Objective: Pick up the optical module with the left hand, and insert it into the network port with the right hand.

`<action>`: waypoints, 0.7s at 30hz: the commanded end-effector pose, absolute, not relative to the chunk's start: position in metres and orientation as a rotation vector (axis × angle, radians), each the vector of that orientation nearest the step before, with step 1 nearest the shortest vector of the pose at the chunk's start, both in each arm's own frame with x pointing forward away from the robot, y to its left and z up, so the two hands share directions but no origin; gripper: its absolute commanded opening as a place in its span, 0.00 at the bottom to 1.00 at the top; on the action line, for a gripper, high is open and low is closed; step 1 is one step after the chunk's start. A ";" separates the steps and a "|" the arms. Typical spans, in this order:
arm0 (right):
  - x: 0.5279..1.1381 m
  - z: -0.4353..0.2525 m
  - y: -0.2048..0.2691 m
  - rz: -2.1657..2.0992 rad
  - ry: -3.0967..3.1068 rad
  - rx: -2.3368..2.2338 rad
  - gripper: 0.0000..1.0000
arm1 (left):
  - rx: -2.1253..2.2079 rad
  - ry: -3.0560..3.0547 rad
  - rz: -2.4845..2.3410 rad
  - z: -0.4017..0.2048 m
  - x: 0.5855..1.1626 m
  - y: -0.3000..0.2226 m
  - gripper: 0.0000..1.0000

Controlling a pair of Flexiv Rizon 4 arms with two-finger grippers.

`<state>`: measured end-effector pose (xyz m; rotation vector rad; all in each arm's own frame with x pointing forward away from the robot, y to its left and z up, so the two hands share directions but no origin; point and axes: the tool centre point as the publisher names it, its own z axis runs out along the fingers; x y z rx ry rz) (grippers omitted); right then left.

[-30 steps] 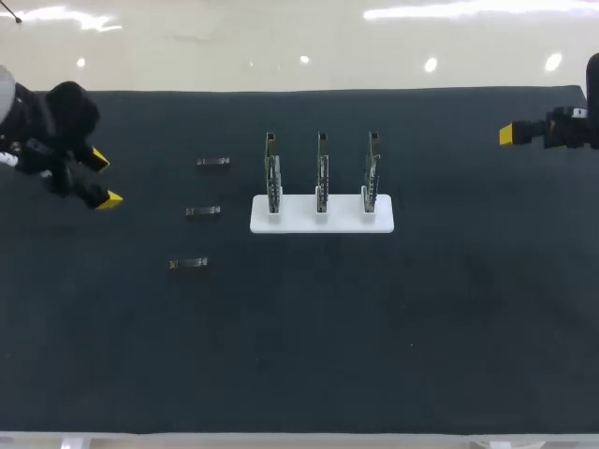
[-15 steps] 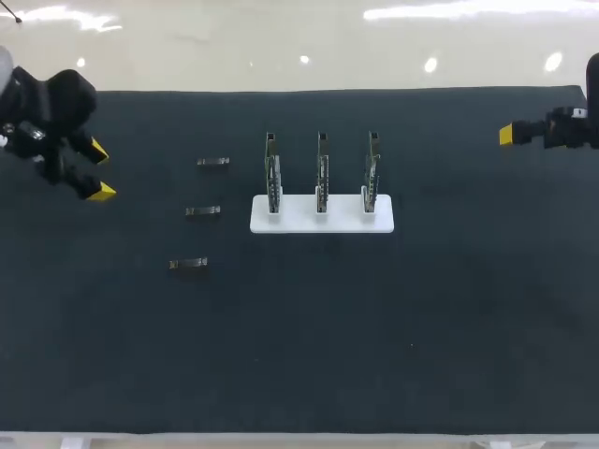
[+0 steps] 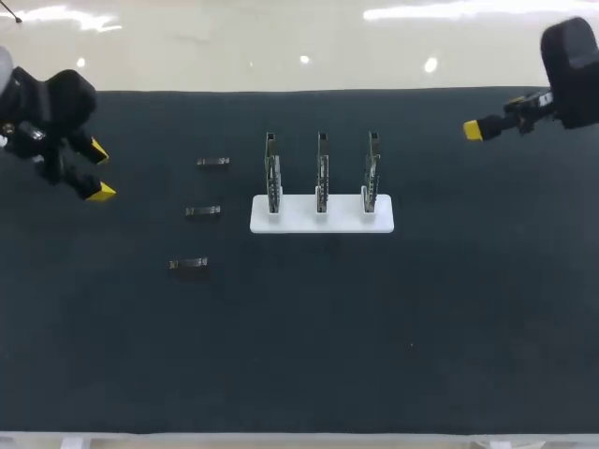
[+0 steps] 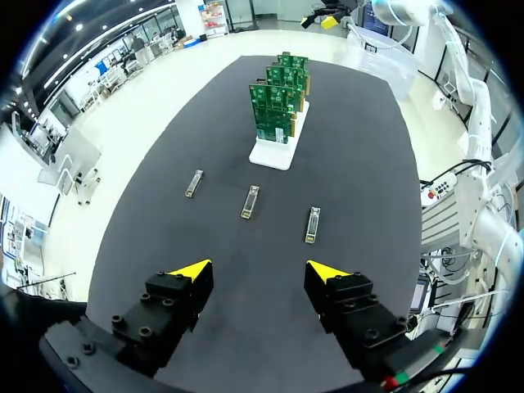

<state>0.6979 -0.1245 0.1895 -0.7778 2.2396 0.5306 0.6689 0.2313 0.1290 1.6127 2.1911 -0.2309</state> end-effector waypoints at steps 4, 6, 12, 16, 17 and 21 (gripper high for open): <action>0.718 0.197 -0.089 0.716 2.138 -1.307 1.00 | 1.615 2.190 -0.232 0.128 0.670 0.232 1.00; 0.718 0.198 -0.078 0.736 2.119 -1.393 1.00 | 1.615 2.190 -0.232 0.128 0.670 0.232 1.00; 0.711 0.198 -0.056 0.770 2.068 -1.554 1.00 | 1.615 2.190 -0.232 0.128 0.670 0.232 1.00; 0.703 0.197 -0.052 0.777 2.052 -1.576 1.00 | 1.615 2.190 -0.232 0.128 0.670 0.232 1.00; 0.700 0.198 -0.051 0.760 2.011 -1.607 1.00 | 1.615 2.190 -0.232 0.128 0.670 0.232 1.00; 0.700 0.198 -0.051 0.760 2.011 -1.607 1.00 | 1.615 2.190 -0.232 0.128 0.670 0.232 1.00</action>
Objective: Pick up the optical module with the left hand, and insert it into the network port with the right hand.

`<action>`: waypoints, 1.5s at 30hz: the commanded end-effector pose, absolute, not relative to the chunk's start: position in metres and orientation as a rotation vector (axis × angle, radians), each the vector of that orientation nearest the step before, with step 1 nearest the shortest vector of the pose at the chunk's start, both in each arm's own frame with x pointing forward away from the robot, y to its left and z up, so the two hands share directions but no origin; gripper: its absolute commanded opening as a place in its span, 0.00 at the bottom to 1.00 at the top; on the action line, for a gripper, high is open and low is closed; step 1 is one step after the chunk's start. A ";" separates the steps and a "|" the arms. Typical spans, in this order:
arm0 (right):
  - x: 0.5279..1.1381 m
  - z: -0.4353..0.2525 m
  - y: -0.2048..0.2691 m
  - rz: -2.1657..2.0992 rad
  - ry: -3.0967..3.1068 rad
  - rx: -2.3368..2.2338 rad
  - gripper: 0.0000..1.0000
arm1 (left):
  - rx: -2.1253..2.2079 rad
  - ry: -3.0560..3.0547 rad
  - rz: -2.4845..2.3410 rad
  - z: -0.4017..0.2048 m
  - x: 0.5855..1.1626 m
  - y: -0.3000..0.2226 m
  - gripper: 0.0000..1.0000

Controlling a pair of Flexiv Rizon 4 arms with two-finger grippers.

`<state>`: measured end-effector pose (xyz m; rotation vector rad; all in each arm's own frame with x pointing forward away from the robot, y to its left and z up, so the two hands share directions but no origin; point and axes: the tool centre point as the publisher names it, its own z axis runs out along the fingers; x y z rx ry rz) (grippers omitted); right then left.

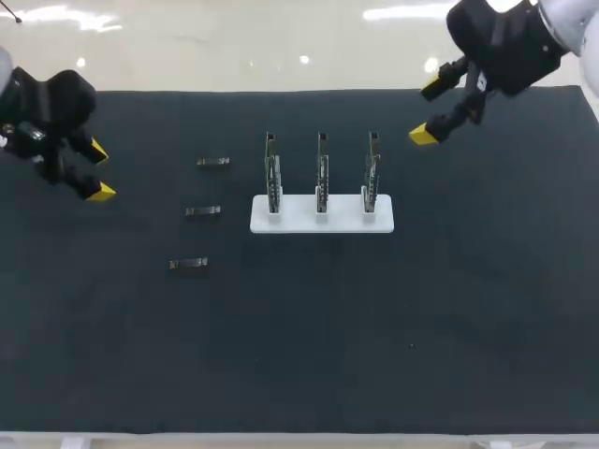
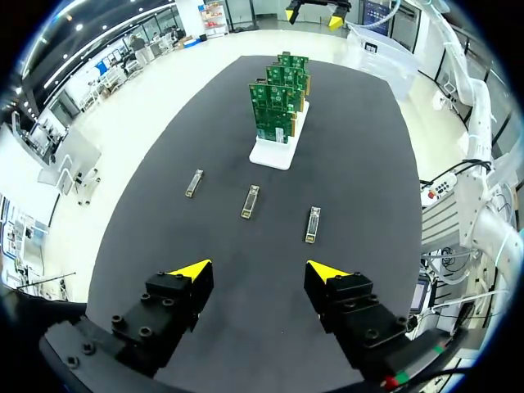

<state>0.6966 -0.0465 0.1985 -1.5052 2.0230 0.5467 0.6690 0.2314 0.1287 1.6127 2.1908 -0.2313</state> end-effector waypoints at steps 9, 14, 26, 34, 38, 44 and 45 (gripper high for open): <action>0.700 0.198 -0.051 0.760 2.011 -1.607 1.00 | 1.615 2.190 -0.232 0.128 0.670 0.232 1.00; 0.700 0.198 -0.051 0.760 2.011 -1.607 1.00 | 1.615 2.190 -0.232 0.128 0.670 0.232 1.00; 0.700 0.198 -0.051 0.760 2.011 -1.607 1.00 | 1.711 2.139 -0.197 0.119 0.664 0.232 1.00; 0.700 0.198 -0.051 0.760 2.011 -1.607 1.00 | 1.876 2.128 -0.159 0.102 0.659 0.232 1.00; 0.700 0.198 -0.051 0.760 2.011 -1.607 1.00 | 1.930 2.187 -0.105 0.087 0.660 0.225 1.00; 0.700 0.198 -0.051 0.760 2.011 -1.607 1.00 | 1.971 2.192 -0.017 0.064 0.659 0.206 1.00; 0.700 0.198 -0.051 0.760 2.011 -1.607 1.00 | 1.975 2.187 -0.008 0.060 0.658 0.204 1.00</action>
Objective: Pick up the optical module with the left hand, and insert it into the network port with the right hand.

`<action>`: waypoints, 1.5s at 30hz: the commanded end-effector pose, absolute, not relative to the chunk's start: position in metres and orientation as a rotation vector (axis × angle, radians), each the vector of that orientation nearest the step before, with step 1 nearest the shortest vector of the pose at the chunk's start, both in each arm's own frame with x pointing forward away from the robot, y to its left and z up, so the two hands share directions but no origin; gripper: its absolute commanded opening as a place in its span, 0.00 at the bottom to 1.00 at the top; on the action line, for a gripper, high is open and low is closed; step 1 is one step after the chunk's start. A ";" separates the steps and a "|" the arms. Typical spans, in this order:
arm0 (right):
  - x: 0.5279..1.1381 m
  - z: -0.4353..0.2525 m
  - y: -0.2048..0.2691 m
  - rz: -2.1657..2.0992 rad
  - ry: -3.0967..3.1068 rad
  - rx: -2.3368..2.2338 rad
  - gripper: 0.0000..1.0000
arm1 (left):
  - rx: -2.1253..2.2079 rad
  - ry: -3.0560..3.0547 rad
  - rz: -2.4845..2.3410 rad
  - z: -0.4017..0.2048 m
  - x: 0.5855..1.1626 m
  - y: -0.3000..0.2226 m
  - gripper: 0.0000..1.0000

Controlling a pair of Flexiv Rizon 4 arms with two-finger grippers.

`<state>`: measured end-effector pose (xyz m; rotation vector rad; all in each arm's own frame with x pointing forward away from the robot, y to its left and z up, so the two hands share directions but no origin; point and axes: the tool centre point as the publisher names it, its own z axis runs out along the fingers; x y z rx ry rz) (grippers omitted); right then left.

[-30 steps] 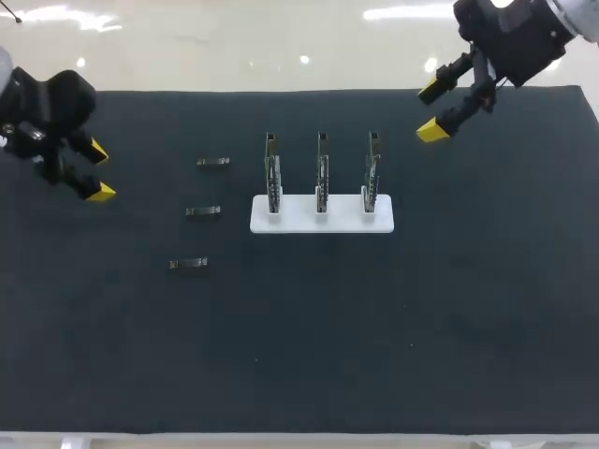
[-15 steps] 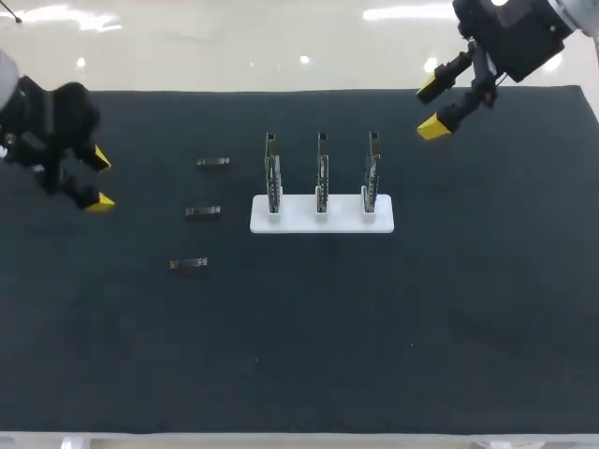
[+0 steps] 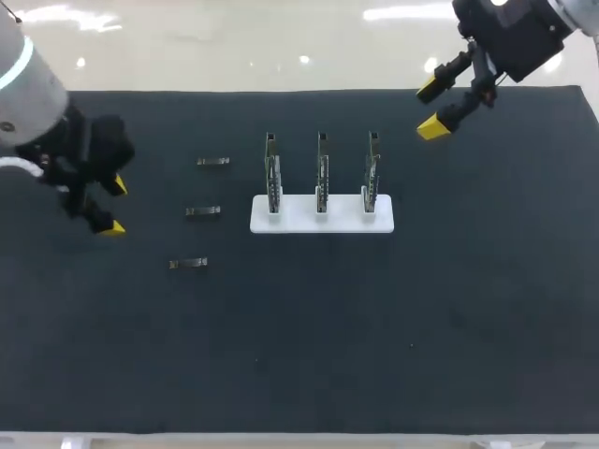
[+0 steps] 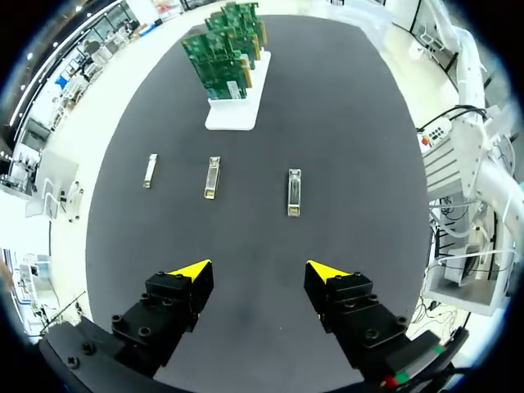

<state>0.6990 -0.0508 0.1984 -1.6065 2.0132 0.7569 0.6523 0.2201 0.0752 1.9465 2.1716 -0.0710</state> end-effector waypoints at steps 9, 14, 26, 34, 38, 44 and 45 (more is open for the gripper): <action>0.700 0.198 -0.051 0.760 2.011 -1.607 1.00 | 2.021 2.247 0.027 0.033 0.652 0.185 1.00; 0.700 0.198 -0.051 0.760 2.011 -1.607 1.00 | 2.030 2.271 0.024 0.026 0.648 0.178 1.00; 0.700 0.198 -0.051 0.760 2.011 -1.607 1.00 | 2.029 2.292 0.018 0.011 0.641 0.171 1.00; 0.700 0.198 -0.051 0.760 2.011 -1.607 1.00 | 2.015 2.318 0.008 0.005 0.636 0.166 1.00; 0.700 0.198 -0.051 0.760 2.011 -1.607 1.00 | 2.018 2.324 0.012 0.000 0.635 0.164 1.00; 0.700 0.198 -0.051 0.760 2.011 -1.607 1.00 | 2.025 2.327 0.007 -0.003 0.633 0.163 1.00; 0.700 0.198 -0.051 0.760 2.011 -1.607 1.00 | 2.027 2.326 0.007 -0.004 0.632 0.163 1.00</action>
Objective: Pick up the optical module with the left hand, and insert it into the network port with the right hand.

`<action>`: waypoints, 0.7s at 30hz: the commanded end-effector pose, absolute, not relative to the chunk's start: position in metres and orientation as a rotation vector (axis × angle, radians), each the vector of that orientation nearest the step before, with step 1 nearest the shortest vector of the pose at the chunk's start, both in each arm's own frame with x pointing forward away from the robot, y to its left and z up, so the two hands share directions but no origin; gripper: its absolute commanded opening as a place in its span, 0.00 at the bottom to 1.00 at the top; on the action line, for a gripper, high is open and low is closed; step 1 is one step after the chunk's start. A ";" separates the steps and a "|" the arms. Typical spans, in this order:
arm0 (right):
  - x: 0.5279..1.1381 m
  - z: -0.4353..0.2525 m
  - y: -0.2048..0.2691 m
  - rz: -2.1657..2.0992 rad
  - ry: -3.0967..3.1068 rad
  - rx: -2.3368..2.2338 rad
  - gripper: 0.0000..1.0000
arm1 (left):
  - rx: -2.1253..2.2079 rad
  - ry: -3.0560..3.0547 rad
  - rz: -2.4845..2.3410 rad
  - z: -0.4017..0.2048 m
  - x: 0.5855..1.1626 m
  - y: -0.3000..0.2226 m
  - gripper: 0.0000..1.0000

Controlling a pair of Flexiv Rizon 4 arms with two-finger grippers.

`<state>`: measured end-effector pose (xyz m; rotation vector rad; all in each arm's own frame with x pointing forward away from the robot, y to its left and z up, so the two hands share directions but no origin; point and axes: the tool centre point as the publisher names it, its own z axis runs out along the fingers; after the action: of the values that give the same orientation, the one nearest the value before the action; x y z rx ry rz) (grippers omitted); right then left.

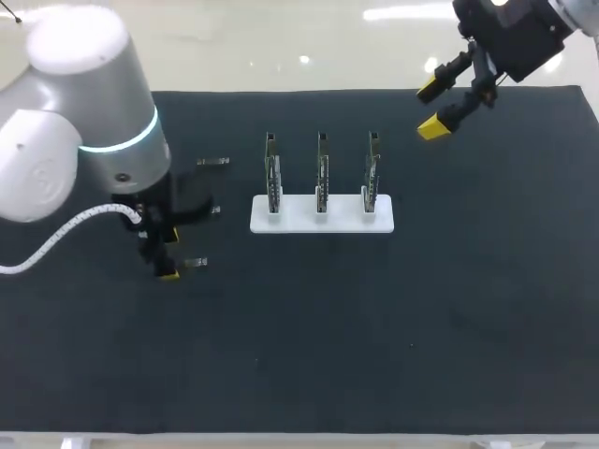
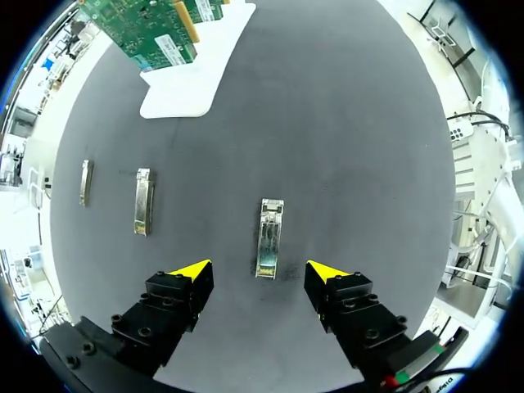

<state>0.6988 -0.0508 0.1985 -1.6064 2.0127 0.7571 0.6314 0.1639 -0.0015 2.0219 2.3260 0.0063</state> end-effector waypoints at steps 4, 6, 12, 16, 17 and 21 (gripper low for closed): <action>0.700 0.198 -0.051 0.760 2.011 -1.607 1.00 | 2.027 2.330 0.013 -0.008 0.633 0.162 1.00; 0.700 0.198 -0.051 0.760 2.011 -1.607 1.00 | 2.027 2.331 0.016 -0.010 0.633 0.162 1.00; 0.700 0.198 -0.051 0.760 2.011 -1.607 1.00 | 2.028 2.332 0.019 -0.014 0.633 0.161 1.00; 0.700 0.198 -0.051 0.760 2.011 -1.607 1.00 | 2.027 2.339 0.021 -0.016 0.634 0.158 0.84; 0.700 0.198 -0.051 0.760 2.011 -1.607 1.00 | 2.027 2.340 0.020 -0.016 0.633 0.158 0.79; 0.700 0.198 -0.051 0.760 2.011 -1.607 1.00 | 2.032 2.340 0.016 -0.018 0.632 0.155 0.40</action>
<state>0.6988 -0.0509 0.1984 -1.6064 2.0126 0.7573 0.6299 0.1572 -0.0162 2.0271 2.3368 0.0142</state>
